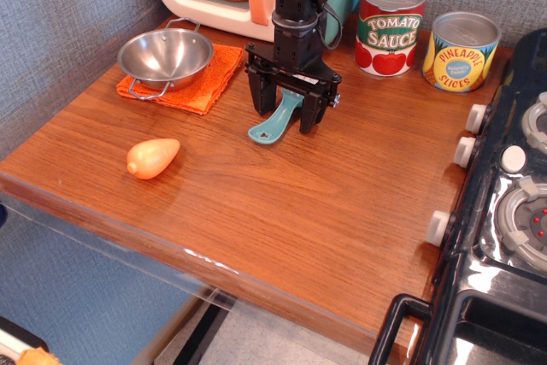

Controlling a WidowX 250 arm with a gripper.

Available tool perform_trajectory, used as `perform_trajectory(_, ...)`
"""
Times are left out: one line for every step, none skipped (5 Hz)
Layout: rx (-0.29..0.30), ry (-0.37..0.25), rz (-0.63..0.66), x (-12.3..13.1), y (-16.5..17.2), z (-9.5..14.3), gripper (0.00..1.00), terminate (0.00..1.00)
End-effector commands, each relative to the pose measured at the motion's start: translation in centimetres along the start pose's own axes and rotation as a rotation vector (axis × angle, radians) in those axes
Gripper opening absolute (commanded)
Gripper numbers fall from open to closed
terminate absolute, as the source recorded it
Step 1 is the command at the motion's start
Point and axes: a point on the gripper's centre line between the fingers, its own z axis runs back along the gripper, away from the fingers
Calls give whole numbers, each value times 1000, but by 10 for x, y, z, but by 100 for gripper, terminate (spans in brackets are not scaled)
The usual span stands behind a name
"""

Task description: Move the blue brush in front of the orange towel

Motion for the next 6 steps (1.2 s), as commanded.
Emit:
perform_trajectory(2, -44, 25, 1, 12, 13, 0, 0)
perform_trajectory(-16, -56, 11, -2, 11, 21, 0, 0)
perform_trajectory(-61, -93, -14, -7, 7, 42, 0, 0)
perform_trajectory(-141, -173, 10, -19, 15, 80, 0, 0)
perform_trajectory(-167, -208, 61, -43, 43, 100, 0, 0)
perform_trajectory(-119, -188, 136, -77, 84, 98, 0, 0)
